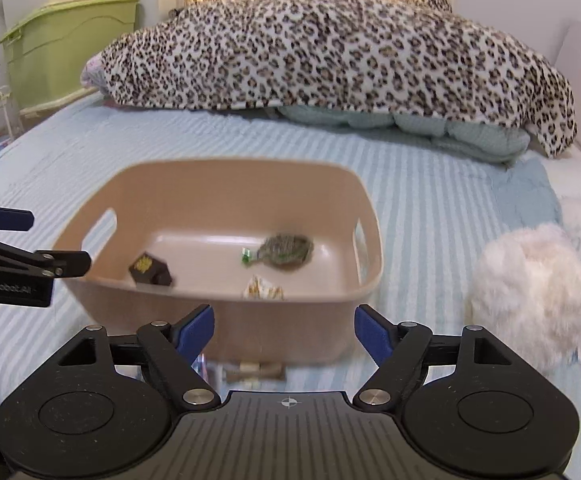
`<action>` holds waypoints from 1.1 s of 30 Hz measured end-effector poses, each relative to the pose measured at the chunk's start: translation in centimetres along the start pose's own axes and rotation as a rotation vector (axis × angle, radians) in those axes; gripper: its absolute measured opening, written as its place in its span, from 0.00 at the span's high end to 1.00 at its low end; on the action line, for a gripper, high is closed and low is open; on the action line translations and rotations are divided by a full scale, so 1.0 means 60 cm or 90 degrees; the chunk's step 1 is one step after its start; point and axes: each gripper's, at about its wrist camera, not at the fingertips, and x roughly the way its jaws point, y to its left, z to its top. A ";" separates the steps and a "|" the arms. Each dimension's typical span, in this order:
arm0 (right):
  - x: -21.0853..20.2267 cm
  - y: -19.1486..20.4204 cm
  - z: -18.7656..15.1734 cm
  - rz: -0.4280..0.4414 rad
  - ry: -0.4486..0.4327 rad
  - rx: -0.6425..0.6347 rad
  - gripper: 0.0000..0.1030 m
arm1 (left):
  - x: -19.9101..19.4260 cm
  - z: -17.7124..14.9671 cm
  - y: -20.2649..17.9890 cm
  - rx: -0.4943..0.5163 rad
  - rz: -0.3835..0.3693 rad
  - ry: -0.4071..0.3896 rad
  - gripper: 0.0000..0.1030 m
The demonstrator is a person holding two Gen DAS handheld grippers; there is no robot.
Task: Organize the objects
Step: 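Grasp the blue-and-white box with the left tool while the right tool grasps the star-printed box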
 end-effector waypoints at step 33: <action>0.098 0.020 -0.094 0.025 0.117 0.001 0.23 | 0.118 -0.118 -0.008 -0.134 -0.092 0.140 0.08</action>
